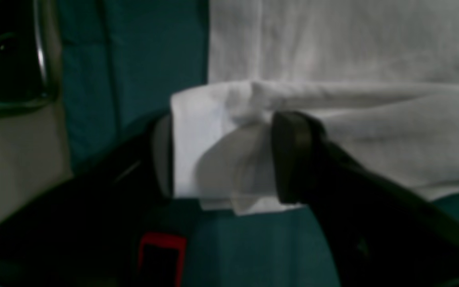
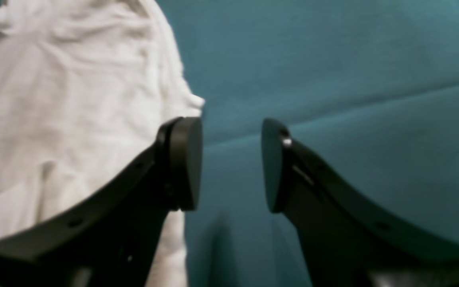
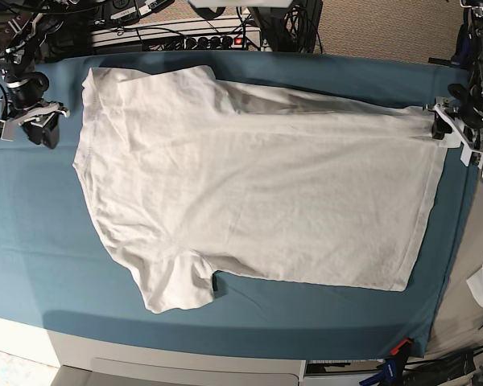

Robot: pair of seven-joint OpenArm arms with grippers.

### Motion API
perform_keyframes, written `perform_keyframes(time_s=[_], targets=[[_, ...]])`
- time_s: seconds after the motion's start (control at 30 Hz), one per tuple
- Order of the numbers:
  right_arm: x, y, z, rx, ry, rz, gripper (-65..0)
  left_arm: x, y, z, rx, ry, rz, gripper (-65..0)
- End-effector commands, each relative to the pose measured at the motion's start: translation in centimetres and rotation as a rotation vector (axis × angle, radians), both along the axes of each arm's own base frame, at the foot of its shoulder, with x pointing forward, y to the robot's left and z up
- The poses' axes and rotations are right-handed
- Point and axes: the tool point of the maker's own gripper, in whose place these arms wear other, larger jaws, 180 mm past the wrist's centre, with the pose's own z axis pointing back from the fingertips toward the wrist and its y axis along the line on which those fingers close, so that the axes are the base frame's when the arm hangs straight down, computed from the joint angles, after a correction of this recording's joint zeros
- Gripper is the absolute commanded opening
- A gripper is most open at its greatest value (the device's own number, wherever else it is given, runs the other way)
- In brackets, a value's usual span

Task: Fold the T-shirt properly
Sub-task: 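Release and regrasp the shoulder edge with the right gripper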

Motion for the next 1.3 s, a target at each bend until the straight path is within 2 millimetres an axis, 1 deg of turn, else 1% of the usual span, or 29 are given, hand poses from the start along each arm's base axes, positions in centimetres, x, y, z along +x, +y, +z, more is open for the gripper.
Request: perform_keyframes(time_s=[0.0,0.03,0.1,0.17,0.3,0.37,0.47,0.6,0.67,0.73,0.83,0.97,1.03,1.13,1.27], targets=[[0.7,0.2,1.7,-0.003,-0.058,0.036,-39.9,1.0,0.7,1.3,0.017,-0.048,0.008,-28.1],[0.7,0.8,1.8,0.022,-0.068,0.062,-39.9,1.2,0.9,1.5,0.023,-0.055,0.019,-28.1],[0.4,1.3,1.9,0.071,-0.082,0.070,-39.9,1.6,0.9,2.1,0.043,-0.070,0.014,-28.1],[-0.1,1.6,1.7,0.091,-0.074,0.072,-39.9,2.3,0.9,3.2,0.070,-0.101,0.009,-28.1],[-1.6,1.7,0.8,0.106,-0.040,0.069,-39.9,3.3,-0.1,5.4,0.088,-0.166,-0.024,-28.1],[-2.4,1.8,0.3,0.117,-0.016,0.070,-39.9,3.6,0.1,6.4,0.119,-0.191,-0.028,-28.1],[-4.0,2.4,-0.6,0.161,0.029,0.074,-39.9,3.9,2.2,8.6,0.181,-0.242,0.027,-28.1],[-6.4,3.5,-1.9,0.234,0.075,0.067,-39.9,3.4,6.1,11.6,0.213,-0.308,0.134,-28.1],[-7.4,4.4,-2.4,0.284,0.086,0.058,-39.9,2.9,7.3,12.7,0.206,-0.320,0.163,-28.1],[-8.1,5.2,-3.1,0.322,0.089,0.040,-39.9,2.4,8.1,13.5,0.194,-0.326,0.175,-28.1],[-8.5,6.6,-3.6,0.387,0.063,0.007,-39.9,1.6,8.9,13.9,0.192,-0.329,0.191,-28.1],[-8.9,8.2,-4.4,0.460,0.046,-0.038,-39.9,0.5,9.0,13.1,0.198,-0.292,0.188,-28.1],[-9.3,8.6,-4.6,0.475,0.049,-0.046,-39.9,0.2,9.0,12.8,0.199,-0.280,0.184,-28.1],[-10.1,8.3,-4.7,0.473,0.061,-0.059,-39.9,0.3,9.0,12.8,0.199,-0.280,0.183,-28.1],[-11.6,6.5,-4.4,0.447,0.063,-0.113,-39.9,0.3,9.0,12.8,0.199,-0.280,0.183,-28.1]])
